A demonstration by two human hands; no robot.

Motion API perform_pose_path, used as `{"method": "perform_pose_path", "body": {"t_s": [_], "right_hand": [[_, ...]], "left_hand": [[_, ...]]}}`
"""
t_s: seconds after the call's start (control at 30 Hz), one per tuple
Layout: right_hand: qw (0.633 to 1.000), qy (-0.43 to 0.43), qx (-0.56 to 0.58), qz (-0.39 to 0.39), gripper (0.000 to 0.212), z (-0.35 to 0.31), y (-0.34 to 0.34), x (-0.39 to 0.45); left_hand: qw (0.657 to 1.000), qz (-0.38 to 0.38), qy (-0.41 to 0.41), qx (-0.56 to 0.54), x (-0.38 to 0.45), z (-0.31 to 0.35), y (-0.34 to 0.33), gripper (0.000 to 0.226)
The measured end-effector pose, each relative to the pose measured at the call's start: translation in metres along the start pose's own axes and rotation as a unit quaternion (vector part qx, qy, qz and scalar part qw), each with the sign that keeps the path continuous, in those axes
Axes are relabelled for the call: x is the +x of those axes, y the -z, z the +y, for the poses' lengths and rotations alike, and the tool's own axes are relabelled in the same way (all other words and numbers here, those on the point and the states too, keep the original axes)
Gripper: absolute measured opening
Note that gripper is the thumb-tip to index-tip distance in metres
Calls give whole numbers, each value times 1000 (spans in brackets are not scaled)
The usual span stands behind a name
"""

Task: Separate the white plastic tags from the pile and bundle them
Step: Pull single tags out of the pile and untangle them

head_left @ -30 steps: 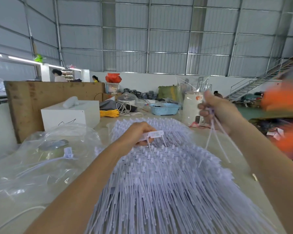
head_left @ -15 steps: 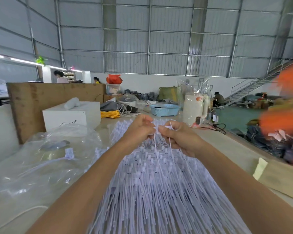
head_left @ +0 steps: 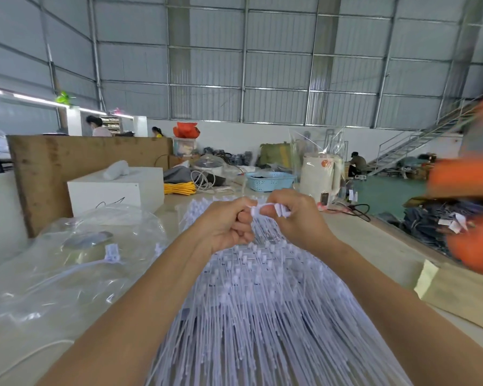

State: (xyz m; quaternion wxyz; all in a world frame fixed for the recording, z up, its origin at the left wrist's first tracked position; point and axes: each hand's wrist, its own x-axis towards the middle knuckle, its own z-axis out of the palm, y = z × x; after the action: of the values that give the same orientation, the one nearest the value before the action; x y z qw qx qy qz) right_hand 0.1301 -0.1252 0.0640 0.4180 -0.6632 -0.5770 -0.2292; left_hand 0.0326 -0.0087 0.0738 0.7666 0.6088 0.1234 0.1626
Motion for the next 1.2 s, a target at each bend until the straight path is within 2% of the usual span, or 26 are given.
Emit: {"method": "perform_pose_path", "body": {"t_s": [0.07, 0.13, 0.17, 0.2, 0.23, 0.27, 0.3, 0.33, 0.37, 0.43, 0.47, 0.57, 0.63, 0.7, 0.83, 1.0, 1.1, 1.2], "right_hand": [[1000, -12, -28, 5, 17, 8, -3, 0], [987, -152, -1, 43, 14, 26, 3, 0], [965, -243, 57, 84, 13, 40, 11, -1], [923, -327, 153, 135, 14, 51, 22, -1], [862, -384, 267, 194, 17, 60, 36, 0], [797, -408, 375, 240, 22, 65, 50, 1], [748, -406, 457, 258, 26, 69, 62, 1], [727, -391, 509, 246, 28, 69, 71, 2], [726, -370, 541, 209, 29, 65, 77, 4], [747, -344, 559, 102, 29, 48, 77, 9], [770, -344, 535, 48, 28, 37, 73, 11], [871, -327, 357, -82, 25, 5, 51, 16], [896, -288, 313, -126, 17, -8, 34, 17], [893, -275, 330, -134, 17, -13, 22, 15], [884, -270, 370, -93, 17, -15, 6, 15], [923, -226, 298, -91, 18, -19, -3, 11], [946, -177, 255, -95, 16, -23, -4, 8], [961, -160, 221, -52, 19, -23, -7, 7]], "left_hand": [[1000, -18, 6, -3, -3, 2, 0, 40], [999, -45, -15, -17, -9, 3, 2, 47], [998, -46, -42, 0, -11, 5, 6, 46], [996, -29, -76, 41, -12, 7, 10, 43], [990, -1, -110, 91, -13, 8, 15, 39], [980, 29, -138, 142, -13, 9, 20, 38], [969, 53, -157, 182, -11, 8, 25, 37], [962, 66, -165, 207, -7, 6, 27, 37], [958, 71, -168, 223, -4, 3, 27, 37], [953, 65, -171, 242, 3, -3, 20, 40], [951, 59, -176, 246, 6, -6, 15, 41], [947, 48, -202, 244, 11, -10, 3, 42], [944, 53, -209, 250, 13, -9, 3, 41], [941, 58, -209, 260, 13, -7, 4, 41], [944, 50, -205, 252, 9, -5, 7, 44], [927, 15, -201, 316, 2, 0, 6, 79], [912, -29, -219, 345, -4, 1, 4, 76], [915, -44, -217, 337, -8, 4, 2, 78]]}}
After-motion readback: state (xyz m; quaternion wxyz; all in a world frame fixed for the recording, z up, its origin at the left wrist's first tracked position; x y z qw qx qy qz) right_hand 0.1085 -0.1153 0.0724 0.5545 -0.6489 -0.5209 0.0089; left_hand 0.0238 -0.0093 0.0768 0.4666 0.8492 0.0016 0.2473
